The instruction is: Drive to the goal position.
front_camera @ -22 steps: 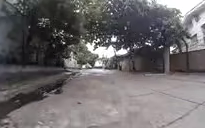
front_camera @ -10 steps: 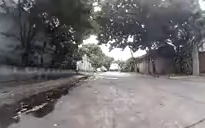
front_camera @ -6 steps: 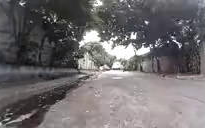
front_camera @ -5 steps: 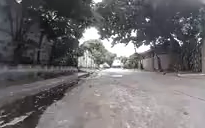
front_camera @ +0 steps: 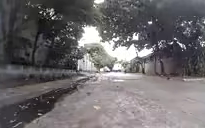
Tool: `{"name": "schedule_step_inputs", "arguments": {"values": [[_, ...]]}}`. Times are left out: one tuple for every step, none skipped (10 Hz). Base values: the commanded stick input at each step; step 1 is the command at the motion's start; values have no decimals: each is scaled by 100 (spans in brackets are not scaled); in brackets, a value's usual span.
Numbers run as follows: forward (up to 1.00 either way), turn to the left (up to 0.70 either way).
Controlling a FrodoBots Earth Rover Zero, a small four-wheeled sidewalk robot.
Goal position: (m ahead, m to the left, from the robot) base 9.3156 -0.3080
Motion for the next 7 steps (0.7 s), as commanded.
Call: {"name": "schedule_step_inputs", "arguments": {"values": [[98,-39],[98,-3],[98,0],[98,0],[98,0],[98,0],[98,0]]}}
